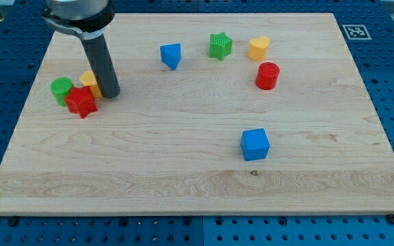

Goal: Push the blue triangle towards the center

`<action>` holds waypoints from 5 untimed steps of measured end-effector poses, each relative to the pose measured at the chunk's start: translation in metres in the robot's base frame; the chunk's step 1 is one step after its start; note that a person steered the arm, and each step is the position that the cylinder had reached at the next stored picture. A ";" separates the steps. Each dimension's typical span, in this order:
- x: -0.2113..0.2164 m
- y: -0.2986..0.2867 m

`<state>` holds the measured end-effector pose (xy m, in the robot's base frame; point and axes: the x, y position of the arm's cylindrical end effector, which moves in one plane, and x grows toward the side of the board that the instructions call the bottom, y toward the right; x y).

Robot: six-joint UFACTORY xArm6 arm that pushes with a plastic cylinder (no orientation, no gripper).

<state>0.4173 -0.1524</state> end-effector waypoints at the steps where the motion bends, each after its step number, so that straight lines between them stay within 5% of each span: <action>1: 0.000 0.063; 3: -0.001 0.095; 5: -0.043 0.051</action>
<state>0.3740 -0.1016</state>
